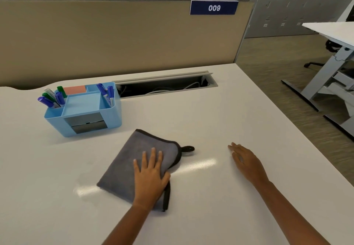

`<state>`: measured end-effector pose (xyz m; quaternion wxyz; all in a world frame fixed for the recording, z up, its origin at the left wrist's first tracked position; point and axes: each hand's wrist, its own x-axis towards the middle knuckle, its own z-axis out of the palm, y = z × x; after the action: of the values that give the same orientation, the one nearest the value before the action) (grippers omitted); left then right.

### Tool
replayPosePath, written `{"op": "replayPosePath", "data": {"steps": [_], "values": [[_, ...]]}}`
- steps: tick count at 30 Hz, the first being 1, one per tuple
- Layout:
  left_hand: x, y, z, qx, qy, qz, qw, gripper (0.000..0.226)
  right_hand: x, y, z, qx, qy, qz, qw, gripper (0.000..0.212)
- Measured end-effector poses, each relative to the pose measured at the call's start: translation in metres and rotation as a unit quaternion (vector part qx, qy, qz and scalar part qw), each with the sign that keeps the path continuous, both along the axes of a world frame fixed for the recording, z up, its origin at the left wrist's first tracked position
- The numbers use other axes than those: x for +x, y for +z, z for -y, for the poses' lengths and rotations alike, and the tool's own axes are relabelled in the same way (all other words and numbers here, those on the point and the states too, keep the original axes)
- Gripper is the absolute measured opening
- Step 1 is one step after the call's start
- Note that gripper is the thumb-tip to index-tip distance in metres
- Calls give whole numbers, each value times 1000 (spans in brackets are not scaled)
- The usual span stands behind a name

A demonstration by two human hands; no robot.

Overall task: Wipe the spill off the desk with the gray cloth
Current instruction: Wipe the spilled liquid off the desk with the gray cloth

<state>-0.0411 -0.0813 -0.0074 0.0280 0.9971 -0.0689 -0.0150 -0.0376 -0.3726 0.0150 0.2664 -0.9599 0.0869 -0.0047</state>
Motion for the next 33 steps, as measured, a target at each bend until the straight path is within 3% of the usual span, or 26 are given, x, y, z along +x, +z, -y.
{"op": "replayPosePath", "data": {"steps": [3,6,9,16,19,23,26,29,33], "values": [[-31,-18,-17,-7,-26,78,997,57,-1,0,-2,2,9,1,1000,37],[-62,-34,-6,-47,-111,109,987,75,-1,-3,-2,7,2,6,1000,36],[-72,-29,30,-31,-175,76,981,76,0,-5,-4,8,-7,12,1000,35],[-18,3,90,51,-184,-37,981,65,1,-11,-5,10,-8,23,1000,34],[23,4,86,58,-120,-17,991,62,2,-9,-4,18,-14,12,1000,35],[55,19,39,20,22,-63,998,59,3,-7,-5,16,-11,15,1000,36],[47,12,-7,-4,95,-29,995,58,2,-7,-5,18,-14,11,1000,36],[20,-2,-47,-83,170,-89,978,62,2,-9,-7,11,-17,14,1000,36],[1,-3,-75,-132,276,-58,950,75,2,-11,-7,3,-19,11,1000,36]]}}
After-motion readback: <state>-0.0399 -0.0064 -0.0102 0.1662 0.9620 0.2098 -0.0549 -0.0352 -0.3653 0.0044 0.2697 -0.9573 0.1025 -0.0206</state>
